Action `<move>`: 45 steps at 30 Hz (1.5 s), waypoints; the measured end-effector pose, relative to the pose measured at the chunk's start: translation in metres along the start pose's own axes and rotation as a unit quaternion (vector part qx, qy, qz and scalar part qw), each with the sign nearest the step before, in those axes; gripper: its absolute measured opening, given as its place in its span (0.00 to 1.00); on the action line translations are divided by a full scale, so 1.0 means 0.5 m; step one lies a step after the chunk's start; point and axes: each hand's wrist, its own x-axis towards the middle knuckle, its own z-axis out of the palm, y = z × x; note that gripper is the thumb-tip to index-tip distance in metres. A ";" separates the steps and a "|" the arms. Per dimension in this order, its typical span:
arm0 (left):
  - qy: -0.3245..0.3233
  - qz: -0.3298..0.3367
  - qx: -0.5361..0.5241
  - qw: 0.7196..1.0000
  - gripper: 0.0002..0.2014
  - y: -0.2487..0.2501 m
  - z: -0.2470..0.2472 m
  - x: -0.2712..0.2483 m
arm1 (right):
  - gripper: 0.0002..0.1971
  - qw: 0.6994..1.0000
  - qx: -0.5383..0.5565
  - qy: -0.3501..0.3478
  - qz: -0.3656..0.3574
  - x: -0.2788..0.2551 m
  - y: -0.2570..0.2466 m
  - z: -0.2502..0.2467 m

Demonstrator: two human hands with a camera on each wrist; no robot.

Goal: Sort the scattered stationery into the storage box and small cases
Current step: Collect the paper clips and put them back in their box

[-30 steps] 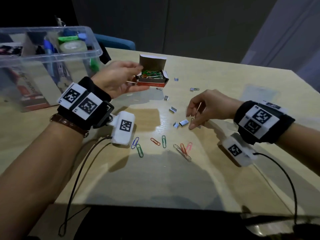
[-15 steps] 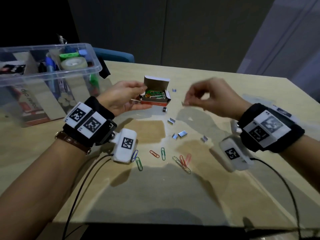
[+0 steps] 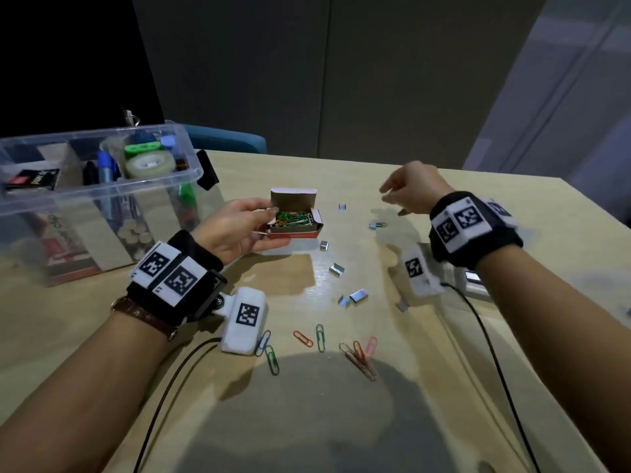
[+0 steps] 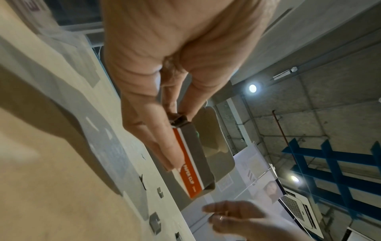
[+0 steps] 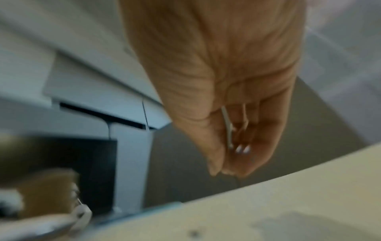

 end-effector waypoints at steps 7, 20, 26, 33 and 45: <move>-0.007 -0.003 0.004 1.000 0.06 0.000 -0.001 0.002 | 0.17 0.984 -0.081 -0.139 0.071 0.059 0.063 0.018; -0.014 -0.004 0.011 1.000 0.08 0.006 -0.004 0.002 | 0.08 0.985 -0.052 -0.150 0.065 0.062 0.075 0.050; -0.021 0.005 0.008 1.000 0.07 0.006 -0.002 0.000 | 0.09 0.996 -0.061 0.034 -0.056 0.017 -0.011 0.023; -0.012 0.034 -0.003 0.999 0.05 0.007 0.000 -0.002 | 0.04 0.958 -0.020 0.018 -0.285 -0.133 -0.166 0.050; -0.005 0.040 0.021 0.999 0.04 0.022 -0.012 -0.006 | 0.07 0.913 -0.009 -0.042 -0.407 -0.152 -0.122 0.013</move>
